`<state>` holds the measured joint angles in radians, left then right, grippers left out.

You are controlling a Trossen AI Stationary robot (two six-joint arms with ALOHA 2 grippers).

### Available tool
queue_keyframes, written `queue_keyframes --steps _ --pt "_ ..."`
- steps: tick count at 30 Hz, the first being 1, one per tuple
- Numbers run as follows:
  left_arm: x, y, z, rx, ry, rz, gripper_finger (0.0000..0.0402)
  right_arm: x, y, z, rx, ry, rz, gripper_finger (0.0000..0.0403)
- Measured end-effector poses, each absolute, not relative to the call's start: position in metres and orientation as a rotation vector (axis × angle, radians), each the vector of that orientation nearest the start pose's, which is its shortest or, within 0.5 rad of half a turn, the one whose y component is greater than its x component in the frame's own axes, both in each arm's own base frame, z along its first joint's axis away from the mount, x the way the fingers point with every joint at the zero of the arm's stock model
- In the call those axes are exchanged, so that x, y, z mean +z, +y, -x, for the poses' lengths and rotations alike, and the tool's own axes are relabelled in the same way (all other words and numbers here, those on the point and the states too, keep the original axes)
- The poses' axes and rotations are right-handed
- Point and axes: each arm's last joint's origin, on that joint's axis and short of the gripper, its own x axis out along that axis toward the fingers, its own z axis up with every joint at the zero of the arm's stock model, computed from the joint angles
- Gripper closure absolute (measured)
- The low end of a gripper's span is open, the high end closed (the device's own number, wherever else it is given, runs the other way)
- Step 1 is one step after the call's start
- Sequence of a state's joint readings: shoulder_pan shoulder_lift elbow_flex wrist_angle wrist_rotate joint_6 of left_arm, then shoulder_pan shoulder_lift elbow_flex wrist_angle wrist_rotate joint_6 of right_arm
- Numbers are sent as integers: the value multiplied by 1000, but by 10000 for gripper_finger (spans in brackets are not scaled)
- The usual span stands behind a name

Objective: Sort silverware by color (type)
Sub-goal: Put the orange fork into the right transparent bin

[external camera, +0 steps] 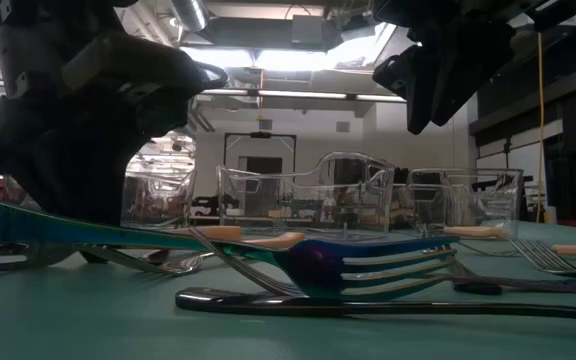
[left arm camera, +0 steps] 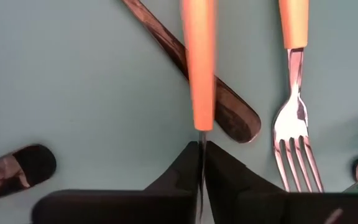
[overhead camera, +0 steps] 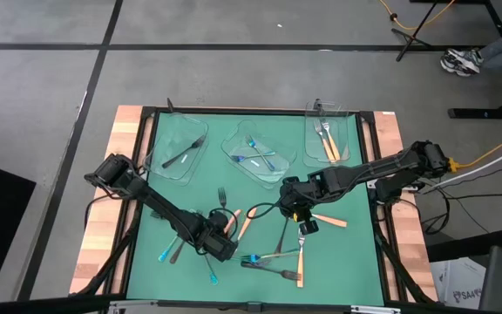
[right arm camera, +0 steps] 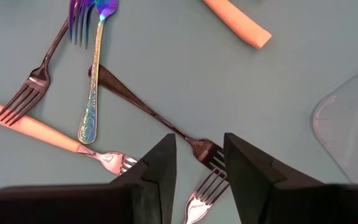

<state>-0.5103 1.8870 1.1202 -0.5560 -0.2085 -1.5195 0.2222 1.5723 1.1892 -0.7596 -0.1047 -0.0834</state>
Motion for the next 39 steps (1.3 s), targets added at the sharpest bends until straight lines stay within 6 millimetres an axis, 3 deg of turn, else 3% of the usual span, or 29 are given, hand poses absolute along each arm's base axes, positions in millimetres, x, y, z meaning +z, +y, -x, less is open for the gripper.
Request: queue_keyframes --steps 8,14,25,39 --pt "141 -159 -304 620 1103 771 398 245 72 -305 339 1101 139 281" --pt "160 -152 -307 510 1076 718 398 250 74 -313 368 990 185 281" --pt "180 -126 -331 249 996 617 398 265 78 -330 374 744 200 281" --pt "193 -100 -356 70 813 447 399 254 79 -330 398 828 154 281"
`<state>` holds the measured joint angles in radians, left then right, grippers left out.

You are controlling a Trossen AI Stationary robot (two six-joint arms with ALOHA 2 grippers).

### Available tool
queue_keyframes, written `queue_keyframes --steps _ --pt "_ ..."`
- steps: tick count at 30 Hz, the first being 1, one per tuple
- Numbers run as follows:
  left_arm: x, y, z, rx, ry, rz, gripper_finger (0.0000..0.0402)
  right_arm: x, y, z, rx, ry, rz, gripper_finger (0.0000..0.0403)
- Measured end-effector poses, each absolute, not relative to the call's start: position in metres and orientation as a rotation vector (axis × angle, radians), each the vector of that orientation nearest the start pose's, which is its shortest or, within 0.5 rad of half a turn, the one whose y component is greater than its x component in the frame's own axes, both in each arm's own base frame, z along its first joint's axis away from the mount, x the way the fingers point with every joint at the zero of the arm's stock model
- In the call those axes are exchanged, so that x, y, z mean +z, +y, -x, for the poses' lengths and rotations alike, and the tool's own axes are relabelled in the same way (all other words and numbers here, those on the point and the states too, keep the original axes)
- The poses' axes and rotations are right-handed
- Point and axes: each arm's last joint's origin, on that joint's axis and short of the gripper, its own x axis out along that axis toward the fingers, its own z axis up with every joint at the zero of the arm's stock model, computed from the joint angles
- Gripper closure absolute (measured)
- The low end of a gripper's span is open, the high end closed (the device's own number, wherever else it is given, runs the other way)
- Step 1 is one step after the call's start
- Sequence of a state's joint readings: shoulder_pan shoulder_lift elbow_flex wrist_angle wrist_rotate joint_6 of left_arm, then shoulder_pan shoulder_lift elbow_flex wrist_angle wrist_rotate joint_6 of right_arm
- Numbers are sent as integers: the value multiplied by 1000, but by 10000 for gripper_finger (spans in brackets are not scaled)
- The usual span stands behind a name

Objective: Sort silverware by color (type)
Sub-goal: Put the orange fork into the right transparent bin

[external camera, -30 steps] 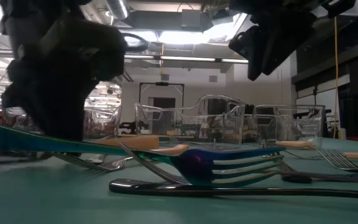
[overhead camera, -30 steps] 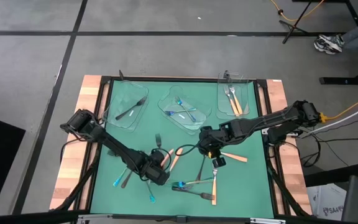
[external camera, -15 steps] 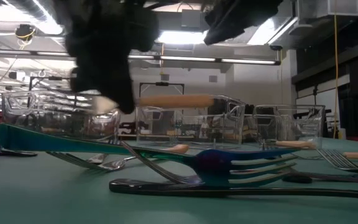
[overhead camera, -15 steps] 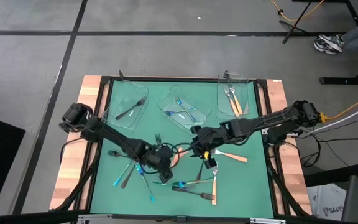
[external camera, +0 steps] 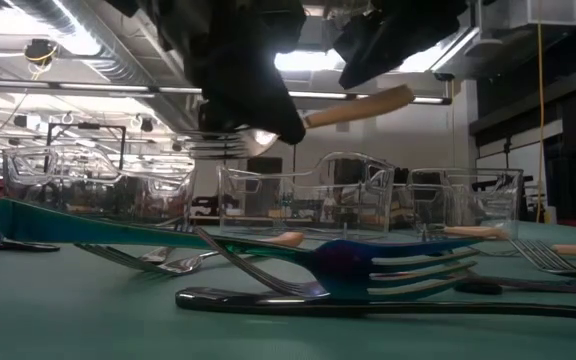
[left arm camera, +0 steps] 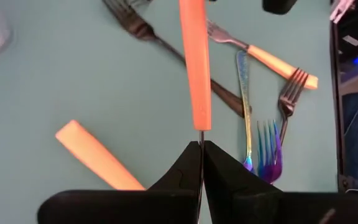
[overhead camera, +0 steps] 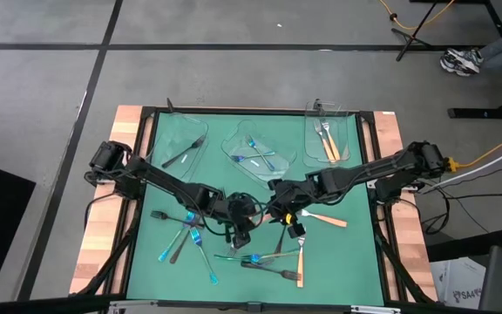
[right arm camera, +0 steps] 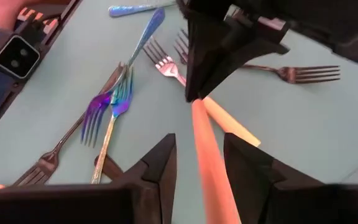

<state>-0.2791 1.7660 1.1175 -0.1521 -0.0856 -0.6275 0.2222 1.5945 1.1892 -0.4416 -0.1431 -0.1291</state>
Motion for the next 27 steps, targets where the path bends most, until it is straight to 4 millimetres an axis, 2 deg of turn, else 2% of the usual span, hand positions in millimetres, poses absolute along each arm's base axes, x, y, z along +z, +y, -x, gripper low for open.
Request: queue_keyframes --steps 11,22,27 --pt "196 -99 -359 -8 775 291 399 254 78 -330 368 841 98 281" --pt "196 -96 -360 -4 750 129 399 250 78 -325 298 932 -57 281" --pt "197 -94 -361 11 744 99 399 250 78 -325 295 927 -66 281"
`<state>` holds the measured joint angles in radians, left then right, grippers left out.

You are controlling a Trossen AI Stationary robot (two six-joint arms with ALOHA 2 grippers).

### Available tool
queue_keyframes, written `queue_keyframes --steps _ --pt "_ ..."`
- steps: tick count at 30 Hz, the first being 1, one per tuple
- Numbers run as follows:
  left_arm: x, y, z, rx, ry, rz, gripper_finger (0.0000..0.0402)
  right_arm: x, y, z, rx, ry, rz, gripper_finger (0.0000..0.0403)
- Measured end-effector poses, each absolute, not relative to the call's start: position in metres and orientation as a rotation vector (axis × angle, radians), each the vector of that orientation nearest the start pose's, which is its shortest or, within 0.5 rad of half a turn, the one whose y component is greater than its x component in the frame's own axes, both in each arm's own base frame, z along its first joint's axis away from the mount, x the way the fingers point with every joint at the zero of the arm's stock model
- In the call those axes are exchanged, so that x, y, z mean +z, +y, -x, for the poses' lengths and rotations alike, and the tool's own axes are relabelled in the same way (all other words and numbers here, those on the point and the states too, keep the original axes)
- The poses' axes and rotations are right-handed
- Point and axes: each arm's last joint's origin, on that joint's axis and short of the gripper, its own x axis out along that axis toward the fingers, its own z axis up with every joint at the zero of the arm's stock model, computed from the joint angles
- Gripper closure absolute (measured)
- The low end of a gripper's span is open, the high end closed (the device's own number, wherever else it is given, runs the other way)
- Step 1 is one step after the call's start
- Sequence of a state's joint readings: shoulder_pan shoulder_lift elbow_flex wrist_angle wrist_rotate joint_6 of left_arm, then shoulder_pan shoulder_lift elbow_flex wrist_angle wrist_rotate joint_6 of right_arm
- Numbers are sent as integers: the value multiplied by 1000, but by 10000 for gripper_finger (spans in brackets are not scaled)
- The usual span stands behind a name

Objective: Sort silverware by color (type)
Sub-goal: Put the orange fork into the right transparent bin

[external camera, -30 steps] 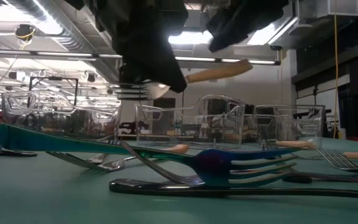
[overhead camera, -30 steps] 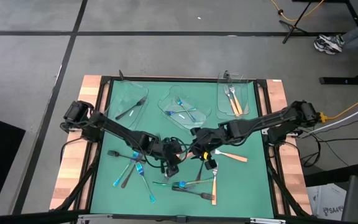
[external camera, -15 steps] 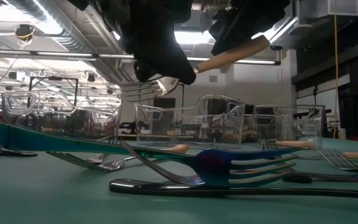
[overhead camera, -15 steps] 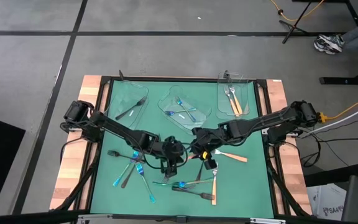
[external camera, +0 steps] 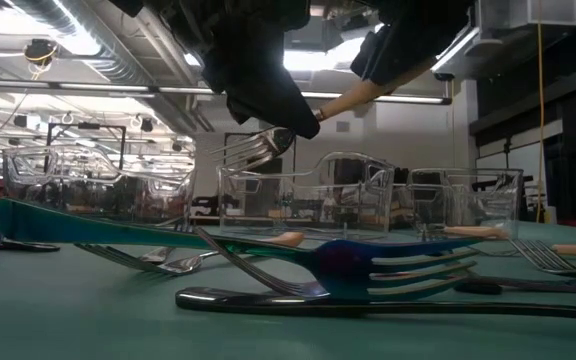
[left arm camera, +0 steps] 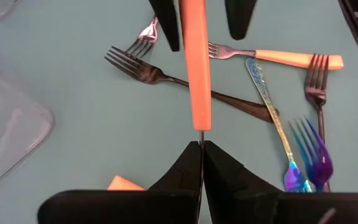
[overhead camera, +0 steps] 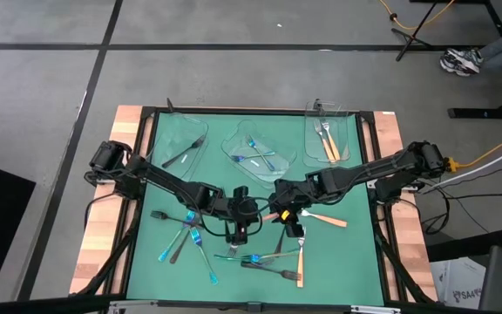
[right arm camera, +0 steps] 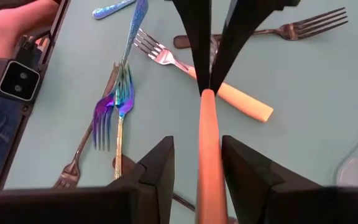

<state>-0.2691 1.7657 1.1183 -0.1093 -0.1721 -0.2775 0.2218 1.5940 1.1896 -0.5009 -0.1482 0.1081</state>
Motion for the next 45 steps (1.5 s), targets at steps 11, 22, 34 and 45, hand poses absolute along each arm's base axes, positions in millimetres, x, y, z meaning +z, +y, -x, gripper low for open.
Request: queue_keyframes --steps 11,22,34,45 --pt "198 -94 -362 42 718 89 399 250 78 -325 295 932 -64 281" --pt "200 -94 -363 49 698 90 399 250 78 -325 295 932 -64 308" --pt "200 -94 -363 49 699 94 388 250 76 -325 265 926 -41 382" --pt "200 -93 -363 53 696 92 353 250 77 -324 266 941 -40 382"
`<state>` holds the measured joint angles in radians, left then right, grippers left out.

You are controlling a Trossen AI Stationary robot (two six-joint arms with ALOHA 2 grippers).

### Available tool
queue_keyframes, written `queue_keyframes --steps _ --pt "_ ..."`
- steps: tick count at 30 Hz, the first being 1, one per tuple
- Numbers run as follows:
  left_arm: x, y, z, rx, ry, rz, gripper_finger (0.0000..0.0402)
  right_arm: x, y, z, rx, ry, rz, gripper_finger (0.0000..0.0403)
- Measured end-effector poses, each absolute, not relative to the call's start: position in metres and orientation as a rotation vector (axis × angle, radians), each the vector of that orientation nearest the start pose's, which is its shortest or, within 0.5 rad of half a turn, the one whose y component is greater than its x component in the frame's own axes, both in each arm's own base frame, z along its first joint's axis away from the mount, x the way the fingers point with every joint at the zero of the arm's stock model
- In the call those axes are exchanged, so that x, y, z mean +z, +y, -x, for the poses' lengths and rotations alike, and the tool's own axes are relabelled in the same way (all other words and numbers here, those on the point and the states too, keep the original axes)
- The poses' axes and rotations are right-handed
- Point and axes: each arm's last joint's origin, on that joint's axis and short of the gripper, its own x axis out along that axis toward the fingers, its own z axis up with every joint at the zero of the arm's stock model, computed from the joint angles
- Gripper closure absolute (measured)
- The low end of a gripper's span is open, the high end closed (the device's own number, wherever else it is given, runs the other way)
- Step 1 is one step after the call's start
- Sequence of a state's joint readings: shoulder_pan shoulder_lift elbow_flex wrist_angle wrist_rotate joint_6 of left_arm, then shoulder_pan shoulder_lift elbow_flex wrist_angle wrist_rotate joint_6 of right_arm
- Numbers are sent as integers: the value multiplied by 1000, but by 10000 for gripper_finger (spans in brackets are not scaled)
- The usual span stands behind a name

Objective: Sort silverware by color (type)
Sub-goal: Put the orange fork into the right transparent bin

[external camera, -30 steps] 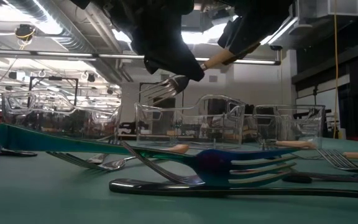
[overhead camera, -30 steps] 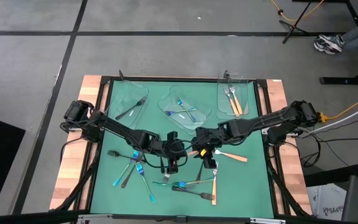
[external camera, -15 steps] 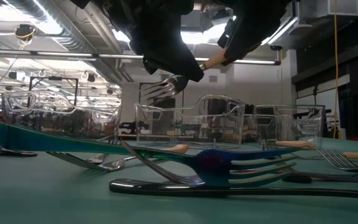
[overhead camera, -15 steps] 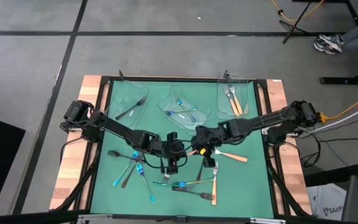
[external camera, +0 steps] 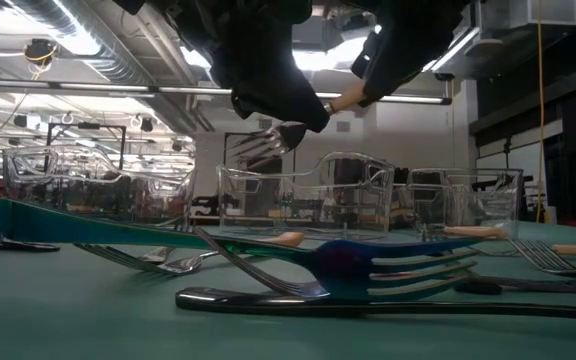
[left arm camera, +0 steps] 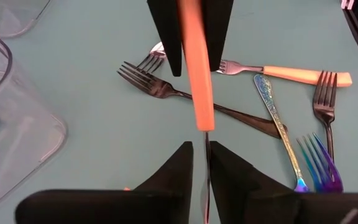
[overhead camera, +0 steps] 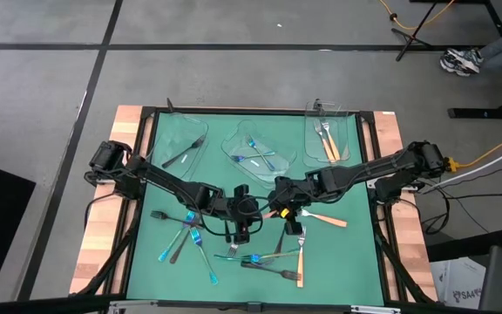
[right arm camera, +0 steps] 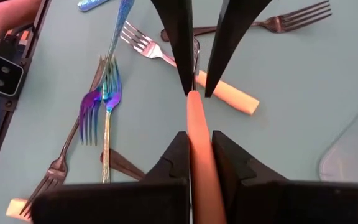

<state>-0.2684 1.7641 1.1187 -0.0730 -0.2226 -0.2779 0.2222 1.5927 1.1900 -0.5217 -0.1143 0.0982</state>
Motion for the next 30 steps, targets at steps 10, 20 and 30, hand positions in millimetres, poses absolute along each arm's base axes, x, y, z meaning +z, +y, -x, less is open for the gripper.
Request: queue_keyframes --steps 10,20,30 --pt "200 -93 -363 54 696 92 333 253 75 -315 262 990 -38 380" --pt "200 -93 -363 55 696 94 333 270 65 -280 184 1122 -25 378" --pt "200 -93 -363 55 696 94 333 308 49 -230 -22 1108 -43 376"
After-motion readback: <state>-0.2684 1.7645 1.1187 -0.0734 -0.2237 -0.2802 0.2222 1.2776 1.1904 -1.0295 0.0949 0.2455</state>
